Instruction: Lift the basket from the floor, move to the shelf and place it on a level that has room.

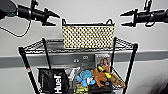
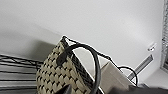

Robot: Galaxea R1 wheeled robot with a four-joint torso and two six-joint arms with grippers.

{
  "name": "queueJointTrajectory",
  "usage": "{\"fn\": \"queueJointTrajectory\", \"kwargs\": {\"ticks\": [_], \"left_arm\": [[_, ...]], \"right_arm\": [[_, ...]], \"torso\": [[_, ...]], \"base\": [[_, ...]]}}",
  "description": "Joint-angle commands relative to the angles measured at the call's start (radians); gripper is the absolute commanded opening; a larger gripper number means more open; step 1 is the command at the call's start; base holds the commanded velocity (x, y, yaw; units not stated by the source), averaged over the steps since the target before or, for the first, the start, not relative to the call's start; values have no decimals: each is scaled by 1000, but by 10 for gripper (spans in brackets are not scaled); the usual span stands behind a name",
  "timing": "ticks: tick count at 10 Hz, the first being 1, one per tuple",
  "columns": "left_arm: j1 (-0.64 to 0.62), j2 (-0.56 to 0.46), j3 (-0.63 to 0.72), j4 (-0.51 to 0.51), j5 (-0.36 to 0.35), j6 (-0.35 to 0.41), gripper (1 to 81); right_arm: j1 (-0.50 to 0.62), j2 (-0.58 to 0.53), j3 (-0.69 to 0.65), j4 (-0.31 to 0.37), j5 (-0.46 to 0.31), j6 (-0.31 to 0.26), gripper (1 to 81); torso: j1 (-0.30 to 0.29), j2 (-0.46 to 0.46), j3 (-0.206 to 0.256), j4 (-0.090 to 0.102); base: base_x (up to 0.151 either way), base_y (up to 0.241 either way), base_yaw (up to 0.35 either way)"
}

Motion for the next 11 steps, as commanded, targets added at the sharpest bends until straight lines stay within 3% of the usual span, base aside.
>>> {"fn": "queueJointTrajectory", "kwargs": {"ticks": [1, 5, 8, 11], "left_arm": [[-147, -91, 86, 7, 5, -3, 811], [-147, -257, 120, 53, 78, 15, 811], [-129, -345, 141, 111, 129, 15, 811], [-51, -409, 135, 176, 129, 15, 811]], "right_arm": [[94, -106, 115, 7, 40, 9, 811], [103, -255, 127, -40, 9, 9, 811], [77, -349, 119, -98, -57, 10, 811], [-4, -401, 92, -169, -81, 12, 811]], "torso": [[0, 0, 0, 0], [0, 0, 0, 0], [0, 0, 0, 0], [0, 0, 1, 0]], "base": [[0, 0, 0], [0, 0, 0], [0, 0, 0], [0, 0, 0]]}}
